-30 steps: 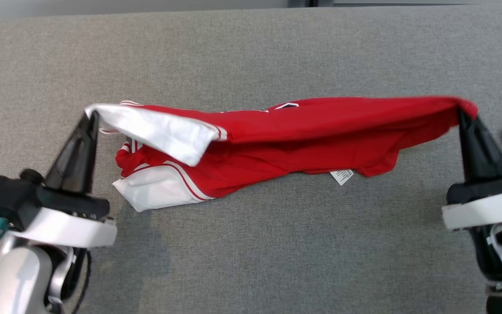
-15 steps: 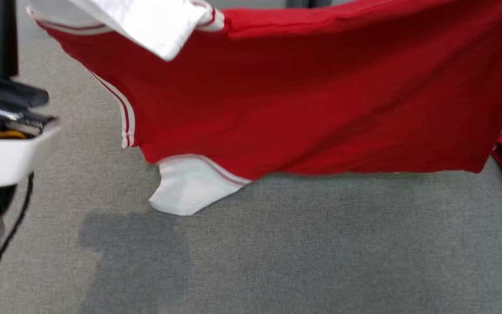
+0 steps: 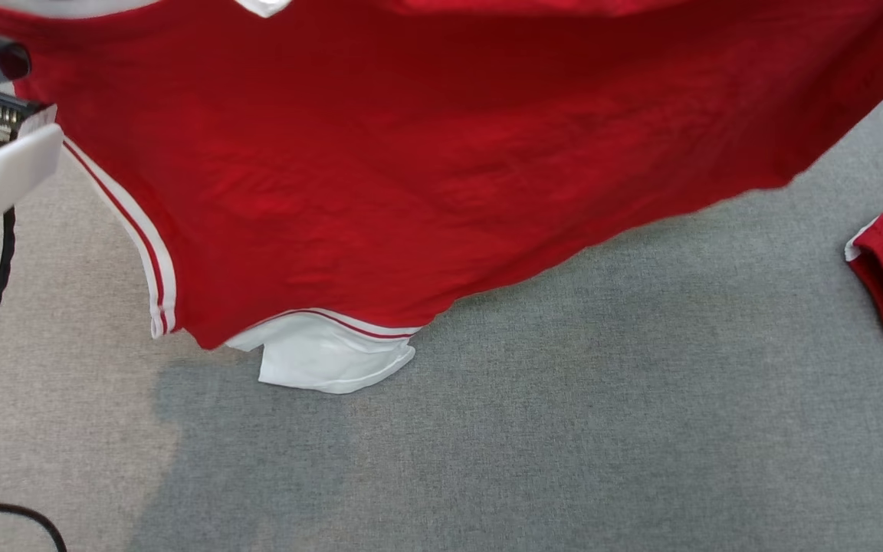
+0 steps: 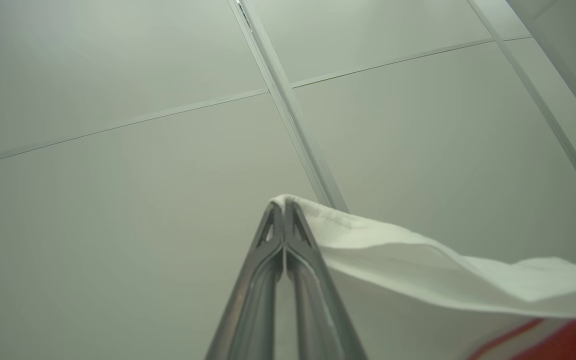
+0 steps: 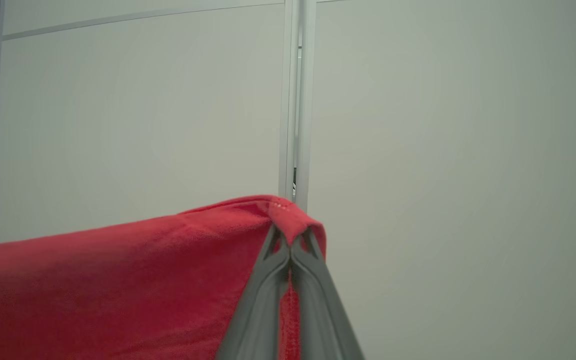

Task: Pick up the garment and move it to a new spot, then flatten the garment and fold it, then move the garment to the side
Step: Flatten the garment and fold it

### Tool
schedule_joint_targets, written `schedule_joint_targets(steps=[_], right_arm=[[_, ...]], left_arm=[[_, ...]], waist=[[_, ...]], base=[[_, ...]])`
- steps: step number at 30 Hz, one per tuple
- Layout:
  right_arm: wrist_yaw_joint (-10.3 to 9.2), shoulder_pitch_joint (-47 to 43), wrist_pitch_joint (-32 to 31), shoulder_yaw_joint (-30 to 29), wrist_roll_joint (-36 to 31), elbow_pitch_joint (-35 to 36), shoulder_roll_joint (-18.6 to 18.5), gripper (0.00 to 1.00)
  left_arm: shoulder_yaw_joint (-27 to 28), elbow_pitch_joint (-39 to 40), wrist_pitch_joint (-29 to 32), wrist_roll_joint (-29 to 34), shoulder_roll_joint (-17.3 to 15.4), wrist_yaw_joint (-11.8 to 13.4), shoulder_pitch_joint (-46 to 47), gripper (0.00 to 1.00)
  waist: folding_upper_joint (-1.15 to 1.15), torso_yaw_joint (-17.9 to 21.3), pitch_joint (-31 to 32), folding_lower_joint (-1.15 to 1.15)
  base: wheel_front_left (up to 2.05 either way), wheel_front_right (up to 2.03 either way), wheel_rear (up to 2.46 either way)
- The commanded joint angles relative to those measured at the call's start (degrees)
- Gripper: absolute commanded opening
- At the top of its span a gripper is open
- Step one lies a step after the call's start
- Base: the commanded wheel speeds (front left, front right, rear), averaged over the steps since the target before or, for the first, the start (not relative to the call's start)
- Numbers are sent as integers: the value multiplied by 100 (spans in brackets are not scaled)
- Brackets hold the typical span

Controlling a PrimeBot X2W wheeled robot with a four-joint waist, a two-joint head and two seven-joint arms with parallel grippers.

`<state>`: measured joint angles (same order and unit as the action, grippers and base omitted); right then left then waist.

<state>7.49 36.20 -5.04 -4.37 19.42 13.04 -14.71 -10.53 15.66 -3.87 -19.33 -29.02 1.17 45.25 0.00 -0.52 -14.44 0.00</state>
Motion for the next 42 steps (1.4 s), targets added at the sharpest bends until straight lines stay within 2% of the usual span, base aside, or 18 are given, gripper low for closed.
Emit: schedule_joint_targets(steps=[1,6,11,17,25,30,35,38,42], right_arm=[[2,132,-9,36,32,-56,17,0],[2,769,60,363,224,-522,221,0],[2,1870,232,681,367,-1430,417,0],[2,3315,715,902,517,-2921,678,0],[2,4629,1532,1167,851,-5062,1042,0],[2,4919,1654,1529,1098,-6231,1152,0],[2,4880,1629,1993,1325,-7035,1163,0],[2,4760,1639,2415,1578,-7252,1164,0],[2,4532,1723,2659,1766,-7286,1149,0]], left_arm=[[-14,-83,-15,-38,29,-31,181,0],[-15,-520,-118,-99,40,-132,576,0],[-155,-1395,-342,-113,194,-391,1514,0],[-494,-2887,-740,2,444,-670,2867,0],[-517,-4872,-1089,113,836,-712,4114,0],[-598,-6089,-1107,-78,1122,-790,4137,0],[-687,-7277,-747,-556,1338,-870,3794,0],[-838,-7614,-773,-842,1509,-861,3519,0],[-967,-7600,-901,-1088,1526,-863,3189,0]], waist=[[0,28,-84,0],[0,162,-362,0],[0,186,-708,0],[0,234,-981,0],[0,312,-934,0],[0,293,-924,0],[0,241,-1025,0],[0,163,-1237,0],[0,98,-1344,0]], base=[[0,0,0],[0,0,0],[0,0,0],[0,0,0],[0,0,0],[0,0,0],[0,0,0],[0,0,0],[0,0,0]])
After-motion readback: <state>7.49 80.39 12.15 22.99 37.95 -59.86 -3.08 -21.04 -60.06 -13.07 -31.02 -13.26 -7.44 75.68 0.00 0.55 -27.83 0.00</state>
